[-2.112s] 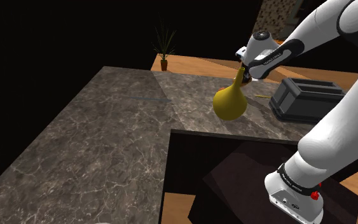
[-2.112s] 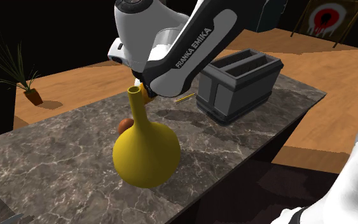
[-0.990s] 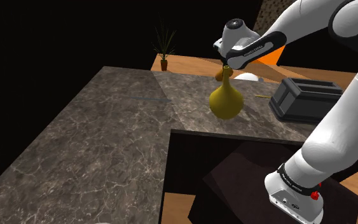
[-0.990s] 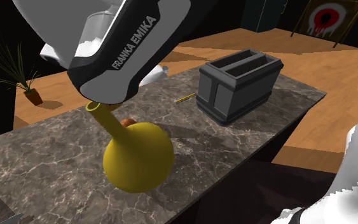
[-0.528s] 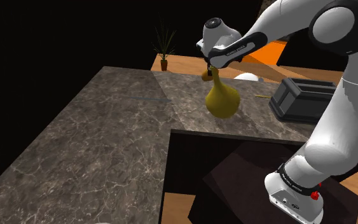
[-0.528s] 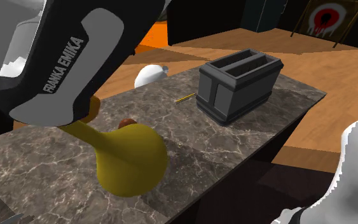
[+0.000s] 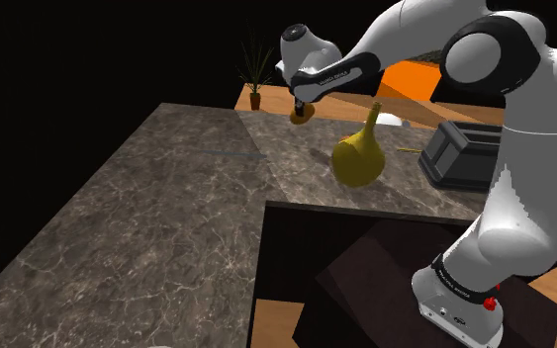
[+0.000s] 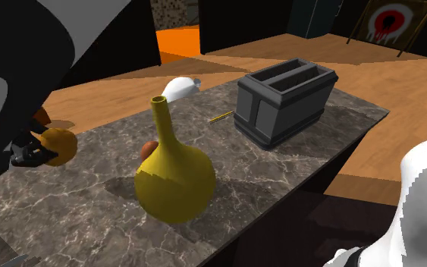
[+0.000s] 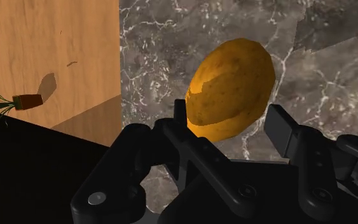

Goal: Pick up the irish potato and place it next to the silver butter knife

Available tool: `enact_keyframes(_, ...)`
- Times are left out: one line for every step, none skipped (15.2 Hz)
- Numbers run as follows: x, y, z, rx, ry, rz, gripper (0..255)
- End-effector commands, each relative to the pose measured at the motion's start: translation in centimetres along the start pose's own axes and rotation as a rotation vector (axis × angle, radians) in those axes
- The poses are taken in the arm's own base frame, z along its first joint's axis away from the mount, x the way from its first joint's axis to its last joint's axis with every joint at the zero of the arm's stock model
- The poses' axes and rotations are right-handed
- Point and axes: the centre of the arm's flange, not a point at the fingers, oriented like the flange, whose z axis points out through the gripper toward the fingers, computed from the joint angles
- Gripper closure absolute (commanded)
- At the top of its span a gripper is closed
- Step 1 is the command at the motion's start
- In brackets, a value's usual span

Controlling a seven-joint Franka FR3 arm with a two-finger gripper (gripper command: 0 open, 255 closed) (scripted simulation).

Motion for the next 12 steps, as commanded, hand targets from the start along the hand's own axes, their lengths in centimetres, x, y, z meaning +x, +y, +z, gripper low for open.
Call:
enact_keyframes(2.6, 0.1, -0.6, 0.000, 0.000, 0.001, 255)
enact_keyframes(3.9, 0.0, -0.9, 0.000, 0.000, 0.001, 255)
enact_keyframes(5.2, -0.1, -1.2, 0.000, 0.000, 0.001, 255)
enact_keyframes(6.5, -0.2, -1.4, 0.000, 0.000, 0.001, 255)
enact_keyframes(7.8, -0.3, -1.7, 0.000, 0.000, 0.001, 255)
enact_keyframes(9.1, -0.3, -2.0, 0.000, 0.000, 0.001, 255)
enact_keyframes(10.4, -0.4, -2.3, 0.000, 0.000, 0.001, 255)
enact_keyframes(11.6, -0.5, -2.6, 0.000, 0.000, 0.001, 255)
enact_keyframes(12.9, -0.6, -2.8, 0.000, 0.000, 0.001, 255)
enact_keyframes(14.2, -0.7, -3.1, 0.000, 0.000, 0.001, 255)
enact_keyframes(15.5, -0.7, -3.4, 0.000, 0.000, 0.001, 255)
enact_keyframes(16.8, -0.8, -3.7, 0.000, 0.000, 0.001, 255)
